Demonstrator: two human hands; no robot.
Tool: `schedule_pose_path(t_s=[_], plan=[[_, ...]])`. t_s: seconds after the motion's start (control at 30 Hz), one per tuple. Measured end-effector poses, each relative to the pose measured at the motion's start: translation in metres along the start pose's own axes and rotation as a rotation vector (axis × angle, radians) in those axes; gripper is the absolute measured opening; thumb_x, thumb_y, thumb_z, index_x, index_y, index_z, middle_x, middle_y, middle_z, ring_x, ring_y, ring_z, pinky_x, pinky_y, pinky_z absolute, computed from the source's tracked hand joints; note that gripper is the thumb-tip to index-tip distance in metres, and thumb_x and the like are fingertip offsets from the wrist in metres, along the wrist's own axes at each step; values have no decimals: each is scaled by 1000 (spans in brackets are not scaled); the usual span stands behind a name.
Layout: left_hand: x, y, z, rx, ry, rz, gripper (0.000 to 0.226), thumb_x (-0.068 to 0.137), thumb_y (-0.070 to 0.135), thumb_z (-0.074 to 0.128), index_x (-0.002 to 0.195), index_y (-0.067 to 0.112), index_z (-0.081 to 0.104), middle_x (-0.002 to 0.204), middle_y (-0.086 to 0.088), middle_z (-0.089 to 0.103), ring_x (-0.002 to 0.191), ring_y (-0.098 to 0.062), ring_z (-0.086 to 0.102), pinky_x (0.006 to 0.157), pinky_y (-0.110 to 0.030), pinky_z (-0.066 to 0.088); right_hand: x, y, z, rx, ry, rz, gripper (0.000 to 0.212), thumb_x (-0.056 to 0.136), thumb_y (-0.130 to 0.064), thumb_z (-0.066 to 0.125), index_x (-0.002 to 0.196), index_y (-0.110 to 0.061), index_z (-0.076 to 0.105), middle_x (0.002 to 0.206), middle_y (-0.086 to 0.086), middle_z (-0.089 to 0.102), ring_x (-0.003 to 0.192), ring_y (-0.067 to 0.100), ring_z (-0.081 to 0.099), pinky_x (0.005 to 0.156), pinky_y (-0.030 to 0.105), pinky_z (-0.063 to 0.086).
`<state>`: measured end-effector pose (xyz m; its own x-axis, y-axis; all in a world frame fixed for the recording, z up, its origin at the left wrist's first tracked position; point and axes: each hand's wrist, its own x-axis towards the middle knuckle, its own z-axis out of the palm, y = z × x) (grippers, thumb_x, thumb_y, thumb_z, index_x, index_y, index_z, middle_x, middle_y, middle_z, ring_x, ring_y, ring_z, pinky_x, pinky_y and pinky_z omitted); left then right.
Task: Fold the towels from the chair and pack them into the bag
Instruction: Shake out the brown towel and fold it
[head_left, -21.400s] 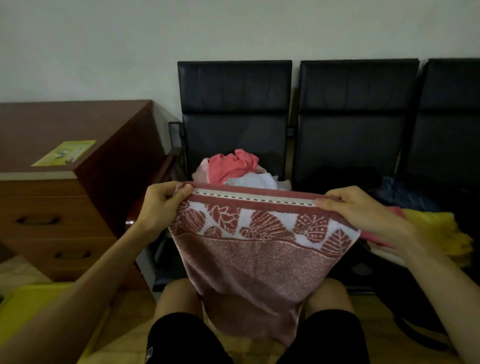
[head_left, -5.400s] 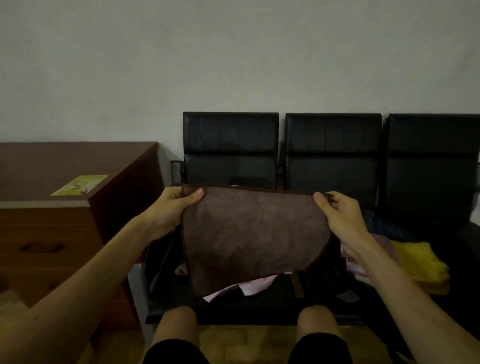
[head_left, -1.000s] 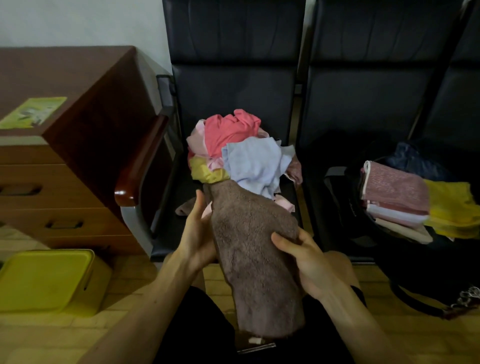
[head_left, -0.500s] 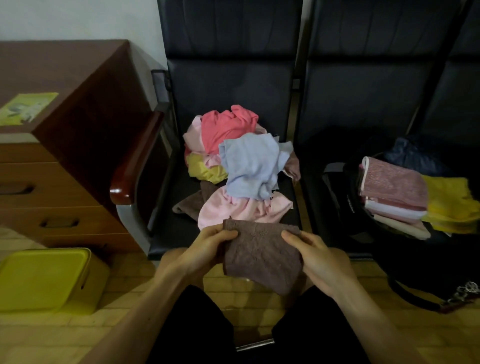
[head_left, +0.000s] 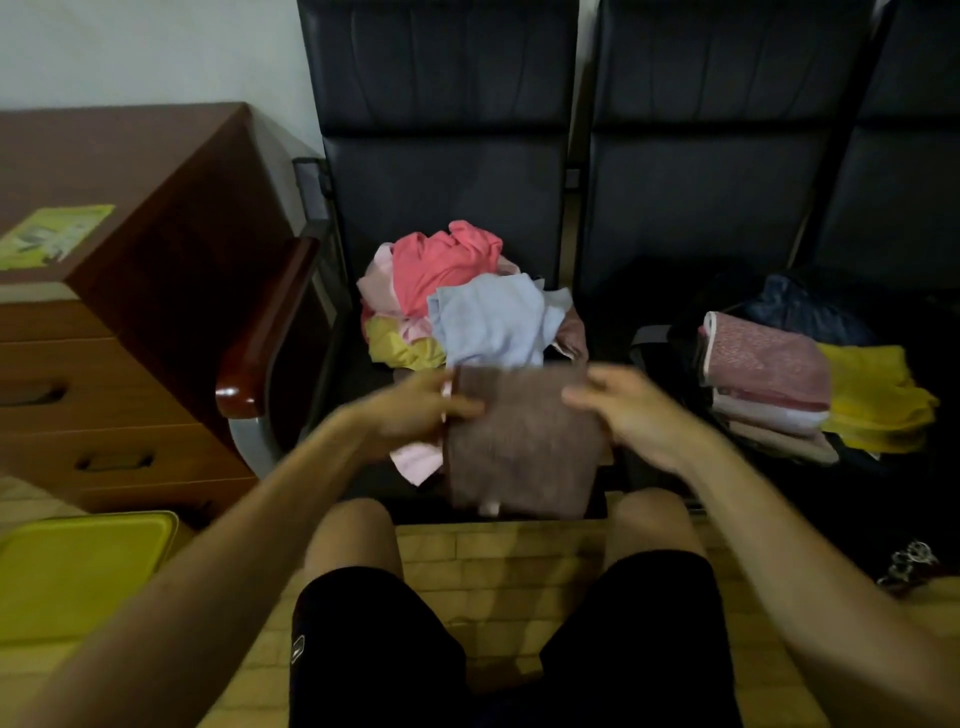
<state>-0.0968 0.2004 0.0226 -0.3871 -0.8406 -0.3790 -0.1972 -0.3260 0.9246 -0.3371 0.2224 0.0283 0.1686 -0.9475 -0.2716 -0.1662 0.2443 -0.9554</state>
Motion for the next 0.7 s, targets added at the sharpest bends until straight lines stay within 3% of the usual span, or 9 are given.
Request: schedule_pose_path(t_s=[0.1,0.2,0.33,0.43,0.53,0.7], plan=[[-38,79,-12,60,-14,449,35,96,-2,53,122,19,65,119,-3,70,113,-18,67,93,-35,57,-22,-73,-20,64,38,-422,39,93,2,56,97,-31,76,100,-8,76,100,10,70,80,25,56],[-63,108,-15,235,9,704,19,94,5,57,99,10,75,107,9,75,107,-11,69,87,-24,56,-42,-106,-31,-14,-15,-624,49,91,7,55,86,-35,79,93,-12,76,93,7,71,78,21,56],[-56,105,-14,237,63,714,34,96,-11,44,98,7,73,112,0,73,115,-19,66,86,-26,57,-41,-111,-35,-202,4,-676,42,91,6,58,91,-31,78,97,-13,76,101,9,70,80,19,55],[-55,106,-16,223,53,724,39,96,-6,46,90,16,78,117,3,71,119,-18,64,87,-27,56,-41,-112,-35,-232,30,-696,37,90,8,59,108,-23,70,98,-12,75,102,7,69,83,20,54],[-58,114,-17,181,22,753,34,91,4,52,87,25,80,115,-1,72,117,-22,65,89,-29,56,-42,-115,-35,-114,31,-663,44,90,5,61,123,-24,61,88,-2,75,90,12,71,78,24,55],[-61,124,-14,173,-7,801,31,85,6,56,86,27,80,109,2,75,114,-22,67,88,-28,57,-43,-111,-25,384,5,-487,29,97,-2,49,116,-19,62,89,-2,74,83,10,69,71,25,54]])
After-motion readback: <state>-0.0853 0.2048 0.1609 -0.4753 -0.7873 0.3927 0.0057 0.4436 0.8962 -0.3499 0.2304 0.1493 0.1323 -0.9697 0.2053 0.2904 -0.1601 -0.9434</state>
